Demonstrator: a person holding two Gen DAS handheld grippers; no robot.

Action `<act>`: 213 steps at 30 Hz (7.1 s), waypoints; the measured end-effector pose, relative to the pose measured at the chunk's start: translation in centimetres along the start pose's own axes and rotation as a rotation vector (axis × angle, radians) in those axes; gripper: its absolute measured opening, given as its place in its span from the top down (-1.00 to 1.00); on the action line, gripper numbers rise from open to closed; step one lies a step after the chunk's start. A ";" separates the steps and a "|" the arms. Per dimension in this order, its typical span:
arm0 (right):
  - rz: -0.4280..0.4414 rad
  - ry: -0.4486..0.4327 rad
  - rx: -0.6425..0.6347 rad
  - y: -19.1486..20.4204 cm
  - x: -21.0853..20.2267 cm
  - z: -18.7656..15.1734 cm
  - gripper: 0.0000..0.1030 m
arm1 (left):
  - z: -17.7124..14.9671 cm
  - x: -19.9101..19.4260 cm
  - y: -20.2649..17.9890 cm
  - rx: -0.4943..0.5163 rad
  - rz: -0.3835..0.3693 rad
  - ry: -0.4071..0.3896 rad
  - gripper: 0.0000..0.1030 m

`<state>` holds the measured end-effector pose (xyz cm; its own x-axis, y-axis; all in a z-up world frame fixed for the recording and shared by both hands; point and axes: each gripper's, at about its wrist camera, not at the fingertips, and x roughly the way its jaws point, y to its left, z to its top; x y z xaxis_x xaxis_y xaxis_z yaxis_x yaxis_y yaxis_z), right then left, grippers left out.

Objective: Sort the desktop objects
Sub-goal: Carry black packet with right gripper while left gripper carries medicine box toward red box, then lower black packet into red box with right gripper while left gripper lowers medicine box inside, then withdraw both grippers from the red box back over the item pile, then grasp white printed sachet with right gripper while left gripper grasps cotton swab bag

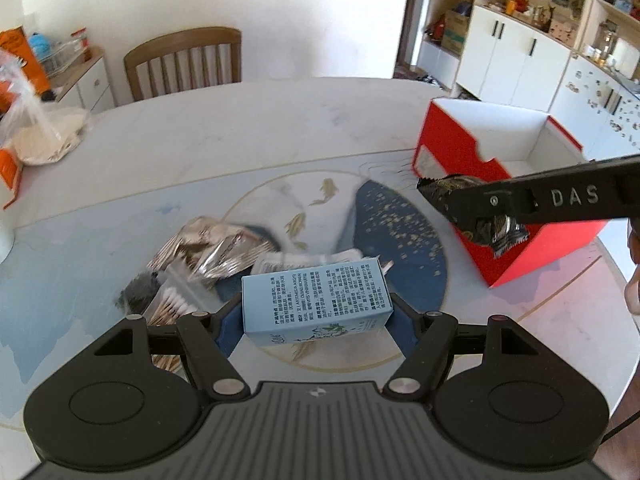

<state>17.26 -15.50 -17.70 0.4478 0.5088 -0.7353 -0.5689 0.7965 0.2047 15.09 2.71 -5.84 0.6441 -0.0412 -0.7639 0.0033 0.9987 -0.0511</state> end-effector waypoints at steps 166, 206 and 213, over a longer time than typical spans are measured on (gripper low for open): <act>-0.026 -0.062 -0.126 -6.7 -6.9 0.3 -0.82 | 7.3 -1.8 -6.6 0.130 -0.232 -0.015 -0.95; 0.112 -0.034 -0.410 8.4 4.1 -2.4 -0.99 | -3.6 -0.3 13.0 -0.044 -0.062 0.061 -0.96; 0.102 0.012 -0.476 8.8 6.9 -2.6 -0.98 | -4.4 1.2 13.8 -0.019 -0.069 0.051 -0.96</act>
<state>13.52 -5.83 -22.63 0.3669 0.5702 -0.7350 -0.8629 0.5038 -0.0399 12.60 16.28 -10.29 0.6029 -0.1121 -0.7899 0.0318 0.9927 -0.1166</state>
